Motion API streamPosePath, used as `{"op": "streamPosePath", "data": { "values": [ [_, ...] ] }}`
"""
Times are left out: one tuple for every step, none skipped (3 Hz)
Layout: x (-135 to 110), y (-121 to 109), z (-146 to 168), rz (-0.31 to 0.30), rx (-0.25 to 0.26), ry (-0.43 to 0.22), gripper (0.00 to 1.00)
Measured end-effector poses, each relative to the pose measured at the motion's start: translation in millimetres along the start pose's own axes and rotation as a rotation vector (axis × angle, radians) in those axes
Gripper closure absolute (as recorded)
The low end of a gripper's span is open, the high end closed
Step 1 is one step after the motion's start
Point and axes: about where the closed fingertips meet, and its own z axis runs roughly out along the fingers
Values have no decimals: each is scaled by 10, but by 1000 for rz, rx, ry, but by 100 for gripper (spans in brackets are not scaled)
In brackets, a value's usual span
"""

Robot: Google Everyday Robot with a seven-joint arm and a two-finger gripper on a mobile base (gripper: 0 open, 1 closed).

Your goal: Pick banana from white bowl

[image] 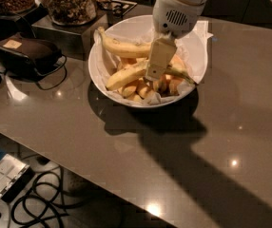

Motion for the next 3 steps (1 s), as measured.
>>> {"op": "streamPosePath", "data": {
  "values": [
    [-17, -9, 1, -5, -11, -2, 38],
    [-23, 13, -52, 1, 0, -25, 37],
    [27, -28, -127, 1, 34, -20, 33]
  ]
}}
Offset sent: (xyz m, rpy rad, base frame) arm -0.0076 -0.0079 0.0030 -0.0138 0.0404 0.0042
